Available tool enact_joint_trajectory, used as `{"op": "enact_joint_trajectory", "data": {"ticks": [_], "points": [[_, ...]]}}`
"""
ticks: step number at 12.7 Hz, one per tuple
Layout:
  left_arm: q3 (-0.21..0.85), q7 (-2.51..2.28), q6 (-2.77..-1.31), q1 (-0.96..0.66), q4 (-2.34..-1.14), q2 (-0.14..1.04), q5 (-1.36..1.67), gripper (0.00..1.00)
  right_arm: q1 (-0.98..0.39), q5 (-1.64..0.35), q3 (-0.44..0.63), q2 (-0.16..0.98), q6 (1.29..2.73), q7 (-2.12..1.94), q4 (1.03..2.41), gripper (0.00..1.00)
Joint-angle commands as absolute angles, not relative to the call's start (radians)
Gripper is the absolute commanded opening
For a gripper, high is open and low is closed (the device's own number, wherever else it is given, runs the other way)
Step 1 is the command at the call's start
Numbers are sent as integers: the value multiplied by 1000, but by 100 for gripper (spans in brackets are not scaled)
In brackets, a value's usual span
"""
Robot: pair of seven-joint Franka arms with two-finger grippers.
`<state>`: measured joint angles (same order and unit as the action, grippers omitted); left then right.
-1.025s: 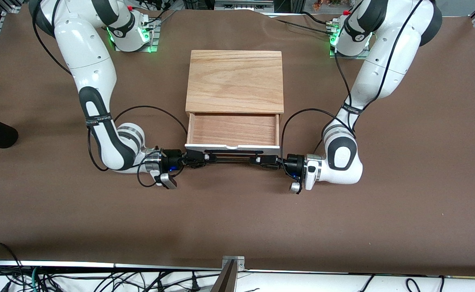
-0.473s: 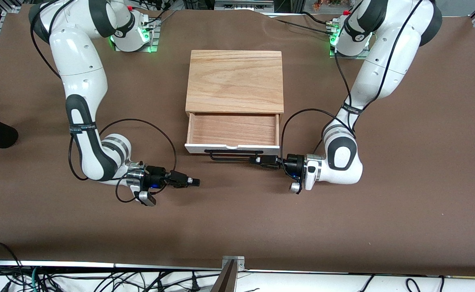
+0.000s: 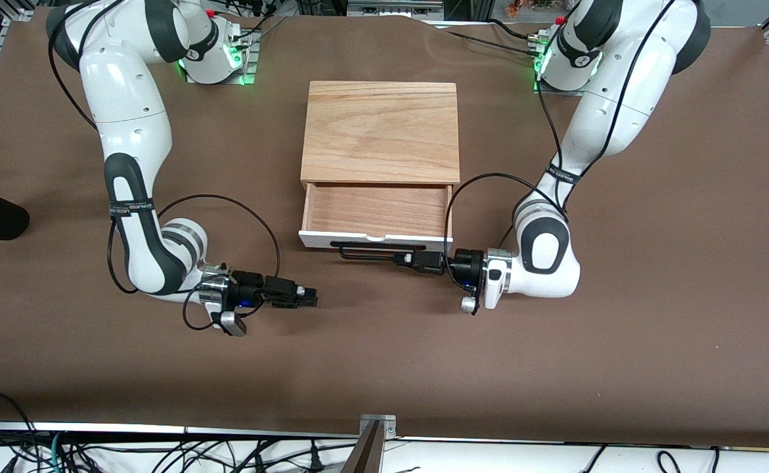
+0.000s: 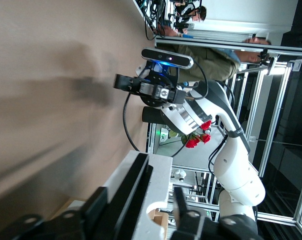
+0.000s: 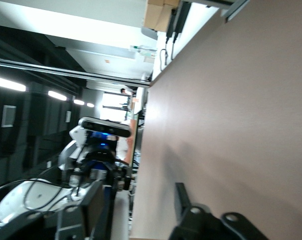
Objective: Pull top drawer with both arms simultaneously
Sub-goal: 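Open both grippers and draw them back from the handle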
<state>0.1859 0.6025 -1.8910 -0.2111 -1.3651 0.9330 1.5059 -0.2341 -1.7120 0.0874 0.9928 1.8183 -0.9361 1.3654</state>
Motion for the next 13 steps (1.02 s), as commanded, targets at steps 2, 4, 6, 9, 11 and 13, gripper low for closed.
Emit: {"op": "enact_joint_trajectory", "data": {"ticks": [2, 4, 6, 9, 11, 13], "points": [[183, 578, -1898, -216, -1362, 905, 1494, 100, -256, -1642, 149, 997, 1839, -922, 1318, 100], [167, 568, -1898, -210, -1356, 900, 1415, 100, -256, -1599, 184, 997, 1842, -922, 1299, 100], [156, 548, -1896, -209, -1293, 900, 1314, 100, -256, -1566, 210, 999, 1859, -866, 1257, 100], [156, 448, -1888, -198, -1240, 897, 1182, 100, -265, -1441, 213, 999, 1954, -741, 1166, 100], [156, 442, -1884, -175, -1235, 881, 1096, 100, -285, -1379, 215, 999, 2017, -649, 1138, 100], [156, 442, -1884, -155, -1230, 873, 1017, 100, -307, -1347, 219, 999, 2066, -598, 1131, 100]]}}
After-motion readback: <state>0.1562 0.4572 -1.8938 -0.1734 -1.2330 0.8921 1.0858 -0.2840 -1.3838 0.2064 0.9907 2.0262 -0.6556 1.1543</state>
